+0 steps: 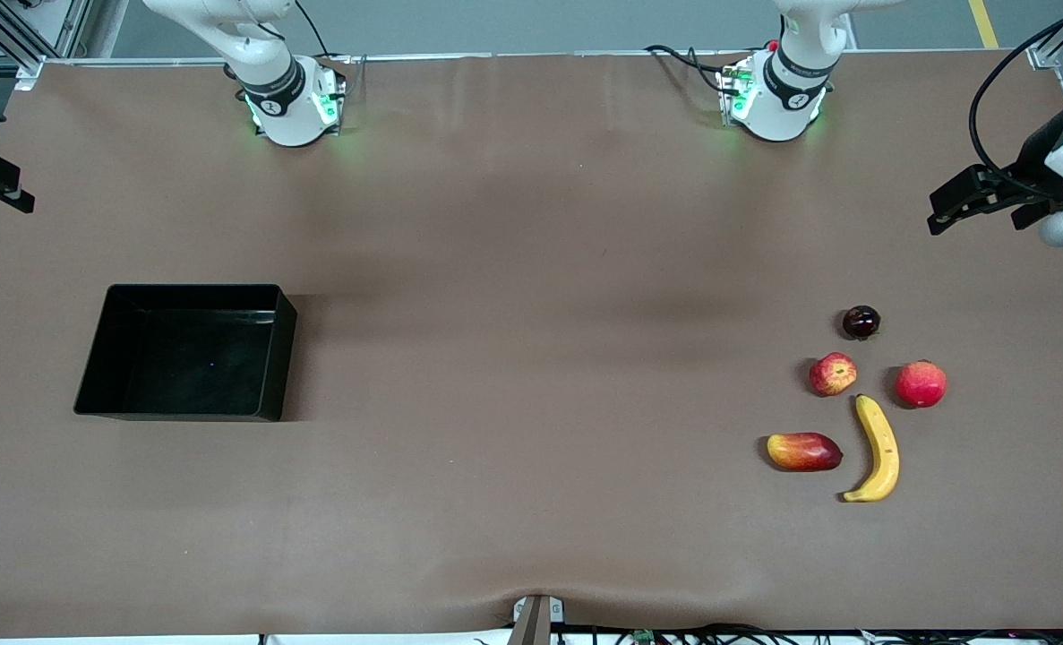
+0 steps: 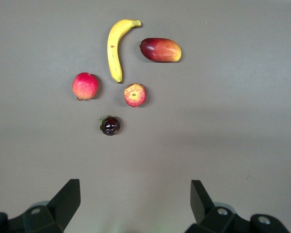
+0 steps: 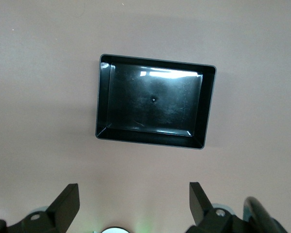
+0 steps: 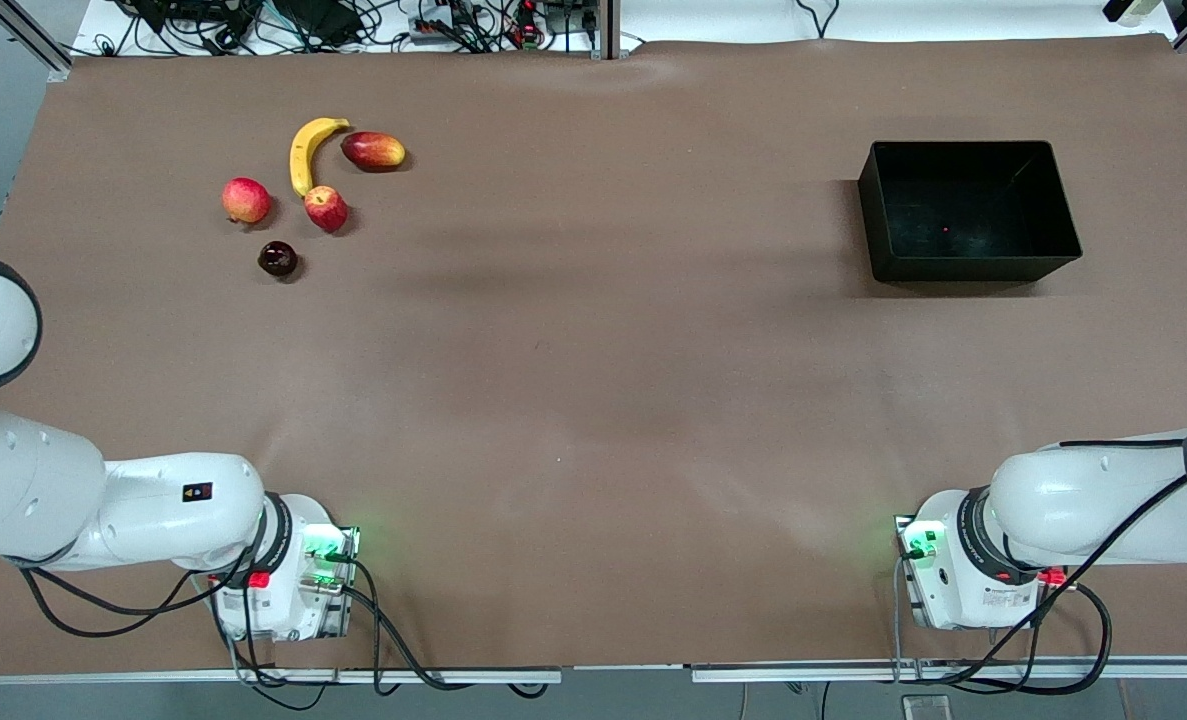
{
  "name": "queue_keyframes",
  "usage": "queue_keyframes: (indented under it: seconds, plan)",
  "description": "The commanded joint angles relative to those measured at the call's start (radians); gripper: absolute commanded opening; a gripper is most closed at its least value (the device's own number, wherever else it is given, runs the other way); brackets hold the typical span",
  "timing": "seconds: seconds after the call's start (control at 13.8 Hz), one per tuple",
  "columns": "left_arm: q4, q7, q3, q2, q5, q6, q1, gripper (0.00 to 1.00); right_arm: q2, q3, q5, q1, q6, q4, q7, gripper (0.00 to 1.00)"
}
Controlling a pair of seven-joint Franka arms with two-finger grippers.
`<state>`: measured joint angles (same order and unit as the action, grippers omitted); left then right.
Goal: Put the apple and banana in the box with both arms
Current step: 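Reach the left gripper down toward the red-yellow striped apple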
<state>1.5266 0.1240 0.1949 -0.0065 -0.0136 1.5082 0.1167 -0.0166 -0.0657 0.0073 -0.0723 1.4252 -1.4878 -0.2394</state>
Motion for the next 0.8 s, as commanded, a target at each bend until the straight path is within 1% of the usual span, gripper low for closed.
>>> queue_keyframes:
  seconds: [0.0,0.14,0.36,0.58,0.72]
  plan:
    - [-0.022,0.002,0.006,0.011,-0.008,-0.013,0.001,1.0,-0.017,0.01,0.019,-0.011,-0.009,-0.003,0.003,1.0]
    - [-0.023,0.002,0.003,0.014,-0.012,-0.013,-0.003,1.0,-0.016,0.009,0.019,-0.012,-0.009,-0.003,0.003,1.0]
    - [-0.031,0.012,0.012,0.052,-0.032,-0.013,-0.009,1.0,-0.017,0.009,0.019,-0.011,-0.009,-0.003,0.04,1.0]
    - [0.041,0.013,0.012,0.102,-0.034,0.026,0.003,1.0,-0.016,0.007,0.017,-0.014,-0.011,-0.003,0.08,1.0]
    - [0.146,0.009,0.009,0.111,-0.034,0.159,0.006,1.0,-0.01,0.006,0.017,-0.024,-0.009,-0.003,0.08,1.0]
